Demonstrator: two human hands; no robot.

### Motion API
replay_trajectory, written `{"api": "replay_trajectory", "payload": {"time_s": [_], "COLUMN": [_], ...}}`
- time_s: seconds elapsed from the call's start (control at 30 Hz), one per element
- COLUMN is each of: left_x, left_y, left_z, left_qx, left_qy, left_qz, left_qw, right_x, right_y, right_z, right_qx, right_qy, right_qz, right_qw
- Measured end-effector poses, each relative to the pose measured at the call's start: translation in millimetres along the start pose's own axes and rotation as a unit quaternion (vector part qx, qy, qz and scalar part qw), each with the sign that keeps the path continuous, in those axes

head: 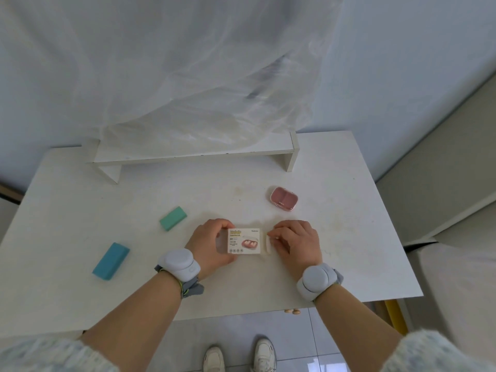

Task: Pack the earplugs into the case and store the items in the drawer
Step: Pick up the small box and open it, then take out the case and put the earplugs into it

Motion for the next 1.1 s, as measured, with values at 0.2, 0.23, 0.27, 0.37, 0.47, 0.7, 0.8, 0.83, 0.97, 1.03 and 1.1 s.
{"api": "replay_trajectory", "payload": {"time_s": [0.2, 0.23, 0.27, 0.37, 0.47, 0.7, 0.8, 0.83, 0.97, 1.03, 1.1], "left_x": [1, 0, 0, -1, -4, -42, -60, -65, -78, -81, -82], "left_y": [0, 0, 0, -1, 0, -33, -61, -69, -97, -106, -110], "left_z": [0, 0, 0, 2, 8, 25, 18, 16, 8, 4, 1], "left_qx": [0.003, 0.007, 0.01, 0.028, 0.055, 0.017, 0.005, 0.009, 0.033, 0.058, 0.079], "left_qy": [-0.014, -0.015, -0.016, -0.016, -0.014, 0.007, -0.02, -0.029, -0.071, -0.099, -0.117], "left_qz": [0.003, 0.004, 0.004, 0.005, 0.0, -0.031, -0.04, -0.045, -0.051, -0.06, -0.065], "left_qw": [1.0, 1.0, 1.0, 0.999, 0.998, 0.999, 0.999, 0.999, 0.996, 0.992, 0.988], "right_x": [-2, -1, -1, 3, 9, 0, -13, -17, -23, -23, -21], "right_y": [0, -1, -1, -3, -1, -25, -41, -44, -54, -56, -57], "right_z": [1, 2, 3, 8, 19, 59, 57, 55, 48, 44, 41], "right_qx": [-0.011, -0.011, -0.011, -0.017, -0.026, -0.125, -0.059, -0.03, 0.048, 0.068, 0.069], "right_qy": [-0.029, -0.039, -0.05, -0.09, -0.159, -0.216, -0.167, -0.146, -0.08, -0.053, -0.034], "right_qz": [-0.01, -0.01, -0.007, -0.009, -0.084, -0.197, -0.211, -0.216, -0.209, -0.2, -0.197], "right_qw": [0.999, 0.999, 0.999, 0.996, 0.983, 0.948, 0.961, 0.965, 0.973, 0.976, 0.977]}}
Point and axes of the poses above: each hand's wrist, its own y-axis away from the middle knuckle, its own z-axis out of the back of the hand, x = y × z, the point moved 3 cm from there along -y, towards the middle knuckle, and after that the axes turned 12 degrees about -y, right-handed, at the moved point
